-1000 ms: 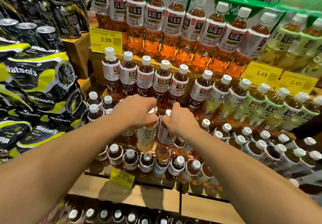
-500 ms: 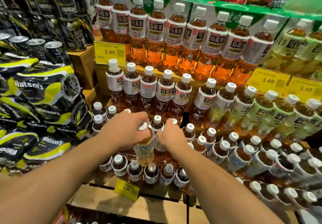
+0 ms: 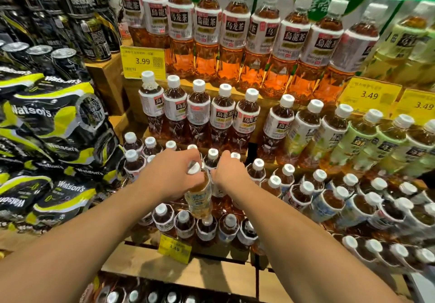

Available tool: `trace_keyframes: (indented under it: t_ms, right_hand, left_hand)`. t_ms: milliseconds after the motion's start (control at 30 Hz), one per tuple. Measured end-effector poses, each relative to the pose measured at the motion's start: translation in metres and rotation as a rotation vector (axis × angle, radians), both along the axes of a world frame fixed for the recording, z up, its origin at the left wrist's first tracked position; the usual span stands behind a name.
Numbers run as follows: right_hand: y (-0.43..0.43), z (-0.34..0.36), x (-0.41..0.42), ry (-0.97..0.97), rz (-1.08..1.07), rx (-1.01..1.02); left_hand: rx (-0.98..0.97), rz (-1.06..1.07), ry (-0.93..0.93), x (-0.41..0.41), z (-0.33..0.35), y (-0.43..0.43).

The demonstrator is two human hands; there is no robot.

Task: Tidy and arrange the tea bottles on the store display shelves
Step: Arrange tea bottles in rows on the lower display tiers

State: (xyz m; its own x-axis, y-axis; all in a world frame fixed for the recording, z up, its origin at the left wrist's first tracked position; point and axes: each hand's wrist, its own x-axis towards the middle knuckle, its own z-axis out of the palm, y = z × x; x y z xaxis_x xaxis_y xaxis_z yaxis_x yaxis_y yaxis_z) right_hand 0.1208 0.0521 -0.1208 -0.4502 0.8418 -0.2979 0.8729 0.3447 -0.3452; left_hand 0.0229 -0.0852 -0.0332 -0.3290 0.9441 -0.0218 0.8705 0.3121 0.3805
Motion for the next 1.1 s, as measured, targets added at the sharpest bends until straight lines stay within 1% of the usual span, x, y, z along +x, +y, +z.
trace_keyframes:
  t_ms: [100,267,367,467,600,667,733,767,833,900,967,1100]
  right_hand:
    - [-0.002,-0.002,-0.001,-0.03,0.004,-0.002]
    - [-0.001,-0.004,-0.002,-0.004,-0.015,-0.011]
    - [-0.009,-0.016,-0.001,-0.053,0.022,-0.03]
    - [-0.008,-0.02,0.002,-0.079,0.049,0.01]
    - [-0.004,-0.005,0.006,-0.098,0.116,0.03]
    - [-0.001,0.006,0.011,-0.122,0.181,0.098]
    - [0.0,0.017,0.022,-0.183,0.271,0.209]
    - [0.001,0.02,0.028,-0.246,0.321,0.257]
    - [0.001,0.022,0.041,-0.383,0.394,0.293]
    - [0.0,0.021,0.05,-0.436,0.411,0.29]
    - [0.003,0.02,0.051,-0.418,0.394,0.298]
    - [0.007,0.017,0.048,-0.313,0.349,0.333]
  left_hand:
    - [-0.003,0.001,0.011,0.0,-0.004,-0.001]
    - [-0.012,-0.007,0.006,-0.001,-0.008,-0.001]
    - [-0.014,-0.017,0.0,-0.002,-0.009,-0.003]
    - [-0.014,-0.01,-0.001,-0.005,-0.008,-0.004]
    - [-0.02,-0.001,-0.011,-0.006,-0.006,-0.005]
    - [-0.03,-0.007,-0.005,-0.005,-0.005,-0.004]
    - [-0.043,-0.015,0.006,-0.004,-0.003,-0.002]
    - [-0.048,-0.023,0.015,-0.003,-0.003,-0.001]
    - [-0.059,-0.041,0.027,0.0,-0.003,0.0]
    - [-0.062,-0.049,0.023,0.002,-0.004,0.001]
    - [-0.056,-0.048,0.017,0.003,-0.006,0.001]
    - [-0.058,-0.049,0.005,0.007,-0.007,0.003]
